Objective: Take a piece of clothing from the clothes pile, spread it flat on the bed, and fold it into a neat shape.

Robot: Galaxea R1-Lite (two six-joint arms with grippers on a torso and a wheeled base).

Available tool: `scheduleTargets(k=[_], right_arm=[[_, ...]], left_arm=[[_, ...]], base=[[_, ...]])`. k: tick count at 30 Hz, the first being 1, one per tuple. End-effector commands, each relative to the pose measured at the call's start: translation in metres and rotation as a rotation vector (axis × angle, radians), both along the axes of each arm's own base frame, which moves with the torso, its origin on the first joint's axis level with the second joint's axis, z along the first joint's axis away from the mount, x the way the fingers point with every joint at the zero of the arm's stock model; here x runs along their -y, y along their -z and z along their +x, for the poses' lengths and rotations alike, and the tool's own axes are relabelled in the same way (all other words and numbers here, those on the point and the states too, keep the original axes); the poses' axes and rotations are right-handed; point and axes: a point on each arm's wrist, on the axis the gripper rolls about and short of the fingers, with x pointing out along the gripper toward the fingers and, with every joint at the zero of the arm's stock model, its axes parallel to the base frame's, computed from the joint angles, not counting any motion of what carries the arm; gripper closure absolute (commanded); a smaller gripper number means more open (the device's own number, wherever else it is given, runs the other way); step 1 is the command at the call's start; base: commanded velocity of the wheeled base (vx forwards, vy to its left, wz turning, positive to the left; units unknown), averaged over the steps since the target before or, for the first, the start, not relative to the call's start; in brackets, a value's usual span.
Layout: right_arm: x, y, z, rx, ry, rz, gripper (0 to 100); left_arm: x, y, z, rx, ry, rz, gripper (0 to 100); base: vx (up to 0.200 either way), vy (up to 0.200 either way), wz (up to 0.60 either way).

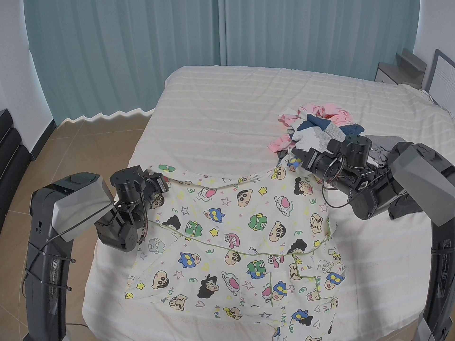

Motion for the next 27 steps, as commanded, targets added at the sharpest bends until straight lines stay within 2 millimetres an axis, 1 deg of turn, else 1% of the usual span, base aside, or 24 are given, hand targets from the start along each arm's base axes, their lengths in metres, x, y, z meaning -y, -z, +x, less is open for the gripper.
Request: scheduleTargets(k=[1,2,4,6,7,8,11,12,13,14,15,17,19,20,22,24,25,27], right_arm=[[-0.001,0.012,0.009,-0.014,0.007,0.009,0],[-0.001,0.014,0.013,-0.019,0.015,0.027,0],[0.0,0.014,0.014,-0.022,0.025,0.037,0],[0.009,0.011,0.016,-0.038,0.068,0.086,0],[0.01,0.012,0.016,-0.041,0.07,0.088,0],[0.013,0.007,0.016,-0.06,0.084,0.149,0],[0.023,0.004,0.017,-0.091,0.112,0.208,0],[0.027,0.006,0.016,-0.102,0.122,0.209,0],[0.027,0.006,0.016,-0.102,0.122,0.209,0],[0.036,0.006,0.016,-0.105,0.157,0.21,0],[0.041,0.006,0.016,-0.107,0.182,0.209,0],[0.049,0.007,0.01,-0.12,0.231,0.203,0],[0.053,0.007,-0.003,-0.149,0.245,0.194,0],[0.056,0.006,-0.018,-0.181,0.241,0.188,0],[0.058,0.001,-0.04,-0.214,0.213,0.182,0],[0.056,-0.003,-0.064,-0.243,0.183,0.174,0],[0.056,-0.003,-0.064,-0.243,0.183,0.174,0],[0.049,-0.007,-0.096,-0.26,0.17,0.151,0]], left_arm=[[-0.004,0.007,0.008,0.002,-0.013,-0.016,0],[-0.011,0.005,0.012,0.019,-0.039,-0.021,0],[-0.016,0.005,0.014,0.024,-0.065,-0.022,0],[-0.025,0.008,0.019,0.029,-0.104,-0.023,0],[-0.025,0.008,0.019,0.03,-0.104,-0.022,0],[-0.031,0.007,0.02,0.033,-0.119,-0.024,0],[-0.036,0.007,0.02,0.037,-0.13,-0.026,0],[-0.037,0.006,0.02,0.037,-0.131,-0.026,0],[-0.037,0.006,0.02,0.037,-0.131,-0.026,0],[-0.039,0.003,0.018,0.038,-0.134,-0.03,0],[-0.04,0.0,0.016,0.039,-0.137,-0.033,0],[-0.043,-0.008,0.004,0.015,-0.142,-0.037,0],[-0.048,-0.013,-0.012,-0.027,-0.135,-0.034,0],[-0.049,-0.016,-0.027,-0.063,-0.113,-0.04,0],[-0.05,-0.022,-0.048,-0.104,-0.043,-0.065,0],[-0.053,-0.03,-0.079,-0.167,0.047,-0.113,0],[-0.053,-0.03,-0.079,-0.167,0.047,-0.113,0],[-0.054,-0.032,-0.124,-0.276,0.175,-0.174,0]], base=[[0.0,0.0,0.0],[0.0,0.0,0.0],[0.0,0.0,0.0],[0.0,0.0,0.0],[0.0,0.0,0.0],[0.0,0.0,0.0],[0.0,0.0,0.0],[0.0,0.0,0.0],[0.0,0.0,0.0],[0.0,0.0,0.0],[0.0,0.0,0.0],[0.0,0.0,0.0],[0.0,0.0,0.0],[0.0,0.0,0.0],[0.0,0.0,0.0],[0.0,0.0,0.0],[0.0,0.0,0.0],[0.0,0.0,0.0]])
